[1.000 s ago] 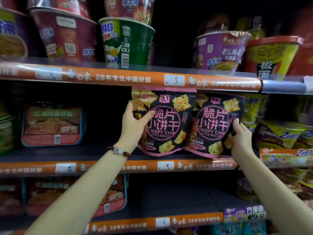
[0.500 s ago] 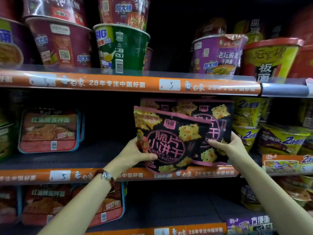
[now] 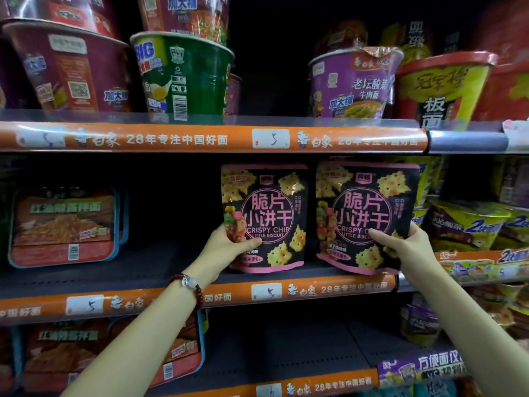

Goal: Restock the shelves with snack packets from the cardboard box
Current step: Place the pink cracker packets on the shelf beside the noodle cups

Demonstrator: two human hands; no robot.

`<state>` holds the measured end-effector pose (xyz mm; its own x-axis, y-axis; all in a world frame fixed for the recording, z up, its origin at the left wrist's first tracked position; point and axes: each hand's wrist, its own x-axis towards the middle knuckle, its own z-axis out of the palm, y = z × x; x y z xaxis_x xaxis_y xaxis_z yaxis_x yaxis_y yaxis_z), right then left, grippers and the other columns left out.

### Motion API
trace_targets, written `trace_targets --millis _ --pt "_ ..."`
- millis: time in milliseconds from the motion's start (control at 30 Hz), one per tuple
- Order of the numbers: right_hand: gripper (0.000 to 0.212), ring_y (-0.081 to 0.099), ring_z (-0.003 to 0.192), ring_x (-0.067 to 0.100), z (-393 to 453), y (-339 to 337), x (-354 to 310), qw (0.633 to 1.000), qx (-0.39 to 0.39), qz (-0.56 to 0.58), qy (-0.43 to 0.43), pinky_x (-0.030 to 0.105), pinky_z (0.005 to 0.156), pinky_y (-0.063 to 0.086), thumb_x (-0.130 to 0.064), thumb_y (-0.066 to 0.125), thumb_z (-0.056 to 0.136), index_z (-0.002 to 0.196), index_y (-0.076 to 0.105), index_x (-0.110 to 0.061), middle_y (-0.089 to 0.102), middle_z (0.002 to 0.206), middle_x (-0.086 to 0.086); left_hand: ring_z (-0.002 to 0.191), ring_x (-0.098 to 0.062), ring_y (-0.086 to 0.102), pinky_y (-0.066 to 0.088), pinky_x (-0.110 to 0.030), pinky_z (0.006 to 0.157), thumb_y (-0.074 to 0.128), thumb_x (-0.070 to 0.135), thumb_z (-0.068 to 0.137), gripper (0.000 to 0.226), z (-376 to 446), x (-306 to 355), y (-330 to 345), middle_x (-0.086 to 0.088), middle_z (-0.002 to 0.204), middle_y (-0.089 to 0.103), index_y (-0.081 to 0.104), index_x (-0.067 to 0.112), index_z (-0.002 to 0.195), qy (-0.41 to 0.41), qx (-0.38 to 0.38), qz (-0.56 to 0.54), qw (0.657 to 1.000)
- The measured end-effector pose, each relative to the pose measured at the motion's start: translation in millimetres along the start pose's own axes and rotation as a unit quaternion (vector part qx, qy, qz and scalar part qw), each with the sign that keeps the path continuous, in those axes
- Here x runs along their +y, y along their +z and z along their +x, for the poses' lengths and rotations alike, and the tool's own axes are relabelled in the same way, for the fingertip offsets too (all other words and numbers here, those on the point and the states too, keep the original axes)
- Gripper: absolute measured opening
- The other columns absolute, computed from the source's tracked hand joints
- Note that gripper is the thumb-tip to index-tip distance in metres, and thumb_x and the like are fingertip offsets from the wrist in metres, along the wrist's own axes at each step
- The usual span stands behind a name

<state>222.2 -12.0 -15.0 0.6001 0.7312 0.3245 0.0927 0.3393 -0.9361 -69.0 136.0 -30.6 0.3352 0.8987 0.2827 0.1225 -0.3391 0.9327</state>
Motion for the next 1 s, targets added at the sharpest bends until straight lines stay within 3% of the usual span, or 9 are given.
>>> trace_targets --millis 100,300,367,467,533,633,833,933,1000 --pt "0.037 0.068 0.099 0.028 0 -2 2 1.0 0.005 0.01 0.0 0.045 0.087 0.053 -0.002 0.077 0.073 0.105 0.065 -0.013 0.071 0.106 0.009 0.102 -0.006 0.061 0.047 -0.021 0.086 0.086 0.012 0.063 0.072 2 -1 -9 0.005 0.114 0.064 0.049 0.02 0.124 0.004 -0.065 0.014 0.998" --pt "0.037 0.066 0.102 0.027 -1 0 2 1.0 -0.001 0.022 -0.006 0.045 0.088 0.052 -0.003 0.077 0.071 0.103 0.064 -0.016 0.071 0.105 0.006 0.104 -0.011 0.058 0.046 -0.027 0.093 0.089 0.016 0.059 0.077 15 -7 -2 0.007 0.113 0.061 0.049 0.021 0.125 0.023 -0.01 0.068 0.997" --pt "0.049 0.067 0.101 0.028 -3 -1 2 1.0 -0.006 0.019 -0.004 0.048 0.088 0.052 -0.017 0.086 0.058 0.101 0.064 -0.017 0.072 0.104 0.006 0.107 -0.012 0.057 0.044 -0.028 0.096 0.089 0.017 0.059 0.08 18 -10 1 0.006 0.116 0.06 0.048 0.019 0.128 0.029 0.005 0.069 0.997" --pt "0.09 0.068 0.1 0.028 -4 -5 5 1.0 -0.001 0.02 -0.001 0.049 0.087 0.053 -0.047 0.094 0.018 0.099 0.067 -0.021 0.074 0.103 0.005 0.111 -0.013 0.055 0.043 -0.033 0.101 0.088 0.02 0.06 0.08 21 -11 3 0.005 0.121 0.059 0.047 0.019 0.129 0.034 0.004 0.082 0.996" --pt "0.097 0.067 0.102 0.029 -4 -7 8 1.0 -0.002 0.028 -0.003 0.05 0.09 0.052 -0.052 0.093 0.011 0.1 0.067 -0.021 0.073 0.105 0.005 0.114 -0.014 0.054 0.043 -0.036 0.104 0.089 0.022 0.059 0.081 23 -12 3 0.004 0.124 0.059 0.047 0.021 0.129 0.033 0.002 0.09 0.995" --pt "0.097 0.067 0.103 0.028 -7 -7 8 0.999 -0.006 0.034 -0.002 0.052 0.092 0.051 -0.052 0.093 0.011 0.1 0.067 -0.022 0.073 0.105 0.005 0.12 -0.017 0.054 0.042 -0.041 0.107 0.089 0.023 0.058 0.086 25 -13 4 0.002 0.129 0.058 0.045 0.02 0.131 0.024 -0.006 0.088 0.996" --pt "0.091 0.069 0.099 0.028 -15 -1 -1 0.999 -0.035 0.024 -0.009 0.048 0.084 0.054 -0.046 0.095 0.017 0.1 0.067 -0.019 0.075 0.1 0.004 0.12 -0.018 0.053 0.041 -0.037 0.106 0.087 0.023 0.061 0.088 18 -9 -14 0.0 0.128 0.056 0.041 0.017 0.135 -0.004 -0.049 0.108 0.993" --pt "0.072 0.069 0.097 0.029 -19 11 -1 0.997 -0.066 0.035 0.001 0.045 0.079 0.055 -0.03 0.092 0.035 0.101 0.065 -0.016 0.074 0.103 0.01 0.109 -0.021 0.06 0.047 -0.032 0.095 0.082 0.025 0.07 0.074 9 -13 -34 -0.004 0.118 0.059 0.045 0.014 0.132 -0.017 -0.033 0.136 0.99" --pt "0.07 0.071 0.094 0.028 -22 21 2 0.996 -0.079 0.044 0.007 0.044 0.074 0.056 -0.028 0.092 0.038 0.101 0.064 -0.016 0.074 0.101 0.009 0.106 -0.018 0.061 0.047 -0.031 0.092 0.078 0.03 0.074 0.061 -2 -16 -46 -0.003 0.114 0.062 0.051 0.017 0.127 -0.004 -0.024 0.167 0.986"
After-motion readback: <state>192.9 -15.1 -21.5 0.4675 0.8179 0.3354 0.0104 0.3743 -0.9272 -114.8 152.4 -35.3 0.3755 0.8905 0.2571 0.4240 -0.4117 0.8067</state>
